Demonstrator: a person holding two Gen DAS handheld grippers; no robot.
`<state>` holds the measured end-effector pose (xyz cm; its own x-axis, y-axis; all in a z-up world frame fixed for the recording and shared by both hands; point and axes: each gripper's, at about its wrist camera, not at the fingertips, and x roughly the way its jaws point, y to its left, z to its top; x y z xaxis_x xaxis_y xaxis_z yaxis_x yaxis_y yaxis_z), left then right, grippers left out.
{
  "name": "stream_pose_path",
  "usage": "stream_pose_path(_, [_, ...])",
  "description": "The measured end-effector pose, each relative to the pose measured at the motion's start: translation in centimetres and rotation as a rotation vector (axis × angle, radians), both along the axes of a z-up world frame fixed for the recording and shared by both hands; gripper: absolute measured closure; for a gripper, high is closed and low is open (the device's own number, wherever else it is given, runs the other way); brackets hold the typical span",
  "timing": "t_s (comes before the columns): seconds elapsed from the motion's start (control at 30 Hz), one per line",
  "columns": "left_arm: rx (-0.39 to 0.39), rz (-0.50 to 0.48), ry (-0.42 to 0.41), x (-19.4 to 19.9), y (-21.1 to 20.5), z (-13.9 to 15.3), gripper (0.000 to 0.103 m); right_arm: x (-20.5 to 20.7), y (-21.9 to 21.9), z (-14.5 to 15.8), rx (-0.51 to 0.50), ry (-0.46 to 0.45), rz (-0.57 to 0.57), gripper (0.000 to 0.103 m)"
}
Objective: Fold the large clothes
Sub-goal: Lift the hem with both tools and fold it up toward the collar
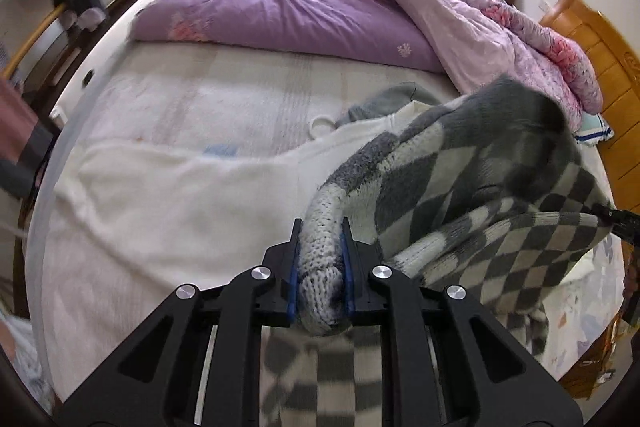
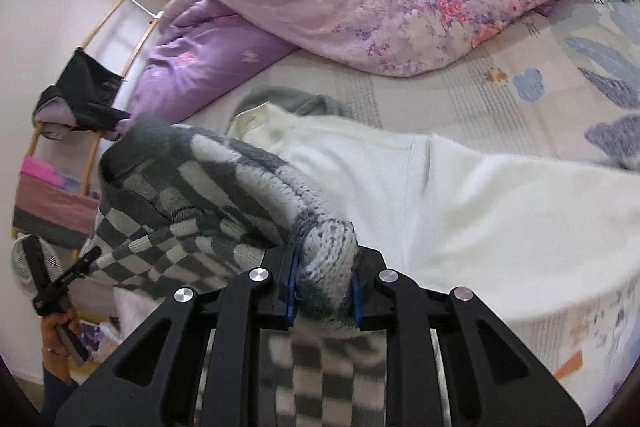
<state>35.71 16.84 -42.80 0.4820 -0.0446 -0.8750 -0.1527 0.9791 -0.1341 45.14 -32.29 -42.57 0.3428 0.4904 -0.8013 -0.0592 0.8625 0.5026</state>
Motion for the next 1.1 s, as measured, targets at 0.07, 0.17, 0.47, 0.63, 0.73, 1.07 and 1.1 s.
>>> stream_pose_path(0.07, [-0.012, 0.020, 0.000, -3.2, -0.1, 0.3, 0.088, -3.1, -0.5, 0.9, 0.002, 0.003, 0.014, 0.085])
stream_pose_path(0.17, [-0.046, 0.049, 0.026, -8.6, -0.2, -0.2, 0.088, -7.7, -1.0, 1.4, -0.001, 0.027, 0.027, 0.085])
stream_pose_path(0.47, [-0.261, 0.210, 0.251, -22.9, 1.2, -8.6, 0.089, -22.3, -2.4, -4.7, -0.095, 0.279, -0.022, 0.087])
stream_pose_path(0.63, [-0.292, 0.239, 0.330, -27.5, 0.9, -14.3, 0.088, -27.3, -2.0, -11.6, -0.171, 0.371, -0.046, 0.086])
stream_pose_path(0.73, [-0.258, 0.193, 0.284, -28.1, 0.2, -13.6, 0.085, -28.5, -1.5, -11.6, -0.203, 0.347, -0.083, 0.077])
stream_pose_path(1.07, [-0.535, 0.366, 0.161, -33.0, 0.5, -10.8, 0.036, -34.7, -2.8, -9.9, 0.069, 0.383, -0.350, 0.051])
stream_pose_path(1.1, [-0.572, 0.365, 0.153, -32.6, -0.1, -11.1, 0.034, -34.8, -2.8, -10.4, 0.141, 0.394, -0.391, 0.051])
